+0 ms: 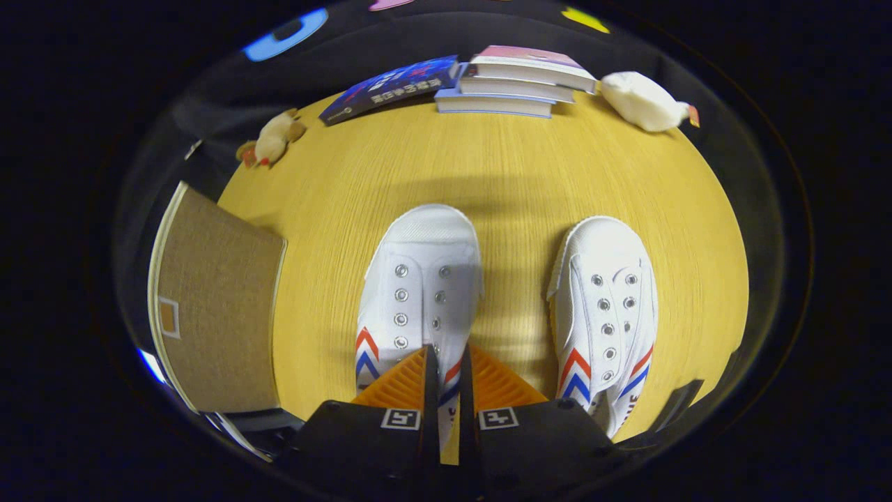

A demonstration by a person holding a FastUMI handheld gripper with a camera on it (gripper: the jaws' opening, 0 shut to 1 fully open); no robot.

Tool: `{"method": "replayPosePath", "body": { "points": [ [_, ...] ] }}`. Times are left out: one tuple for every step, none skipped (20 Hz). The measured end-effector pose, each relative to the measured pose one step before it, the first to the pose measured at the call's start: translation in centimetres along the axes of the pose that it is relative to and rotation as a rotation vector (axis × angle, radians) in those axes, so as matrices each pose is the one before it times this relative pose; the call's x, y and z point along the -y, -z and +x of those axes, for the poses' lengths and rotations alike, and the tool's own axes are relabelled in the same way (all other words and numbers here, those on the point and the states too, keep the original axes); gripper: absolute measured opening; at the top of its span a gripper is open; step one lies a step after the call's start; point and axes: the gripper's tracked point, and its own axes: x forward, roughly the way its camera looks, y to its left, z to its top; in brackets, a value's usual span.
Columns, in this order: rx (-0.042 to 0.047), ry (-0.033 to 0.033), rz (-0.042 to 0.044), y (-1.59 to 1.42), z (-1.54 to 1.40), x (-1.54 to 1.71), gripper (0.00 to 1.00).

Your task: Open the storage box then place both shoes into the box .Put the left shoe in first, then the right shoe, with the right side of both shoes facing outward in a uniform manner.

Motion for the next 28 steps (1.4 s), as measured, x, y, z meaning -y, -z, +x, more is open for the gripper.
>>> {"method": "replayPosePath", "body": {
  "points": [
    [-0.00925, -0.00217, 0.02889, 0.083, 0.070, -0.028, 0.12],
    [0.00130, -0.00937, 0.01394, -0.110, -0.432, -0.282, 0.10],
    [0.01088, -0.00702, 0.00521, -0.100, -0.314, -0.202, 0.10],
    [0.00810, 0.00717, 0.00489, -0.023, -0.512, -0.170, 0.09],
    [0.00738, 0.01158, 0.00550, -0.097, -0.669, -0.159, 0.10],
    [0.00611, 0.00692, 0.00019, -0.151, -0.603, -0.147, 0.10],
    [0.00783, -0.00112, 0.00424, -0.268, -0.736, -0.274, 0.10],
    [0.01018, -0.00754, 0.01478, -0.336, -0.776, -0.378, 0.09],
    [0.00958, -0.00963, 0.01943, -0.392, -0.880, -0.495, 0.09],
    [0.00890, -0.00803, 0.01847, -0.398, -1.005, -0.617, 0.09],
    [0.00904, -0.00633, 0.01207, -0.489, -1.141, -0.642, 0.09],
    [0.01151, -0.00594, 0.00445, -0.563, -1.174, -0.785, 0.09],
    [0.01431, -0.00864, -0.00053, -0.583, -1.216, -0.925, 0.09],
    [0.01503, -0.01079, -0.00198, -0.599, -1.175, -1.034, 0.09],
    [0.01620, -0.01402, 0.00042, -0.600, -1.141, -1.144, 0.09],
    [0.01344, -0.01618, -0.00003, -0.625, -1.035, -1.294, 0.09],
    [0.01377, -0.01719, 0.00401, -0.583, -1.023, -1.309, 0.09],
    [0.01023, -0.01760, 0.00261, -0.519, -0.872, -1.394, 0.09],
    [0.00617, -0.01623, 0.00130, -0.544, -1.253, -1.777, 0.09],
    [0.00251, -0.01396, -0.00021, -0.297, -0.615, -1.371, 0.09],
    [-0.00096, -0.01201, -0.00194, -0.177, -0.530, -1.335, 0.09],
    [-0.00345, -0.01228, 0.00046, -0.055, -0.391, -1.319, 0.09],
    [-0.00310, -0.01268, 0.00051, -0.029, -0.278, -1.364, 0.09],
    [-0.00433, -0.01171, 0.00271, 0.047, -0.151, -1.221, 0.09],
    [-0.00668, -0.00871, 0.00751, 0.237, -0.007, -1.156, 0.09],
    [-0.00698, -0.00360, 0.01290, 0.159, 0.176, -1.038, 0.09],
    [-0.00861, -0.00109, 0.01105, 0.326, 0.321, -0.898, 0.09],
    [-0.01166, 0.00129, 0.00489, 0.340, 0.550, -1.020, 0.09]
  ]
}}
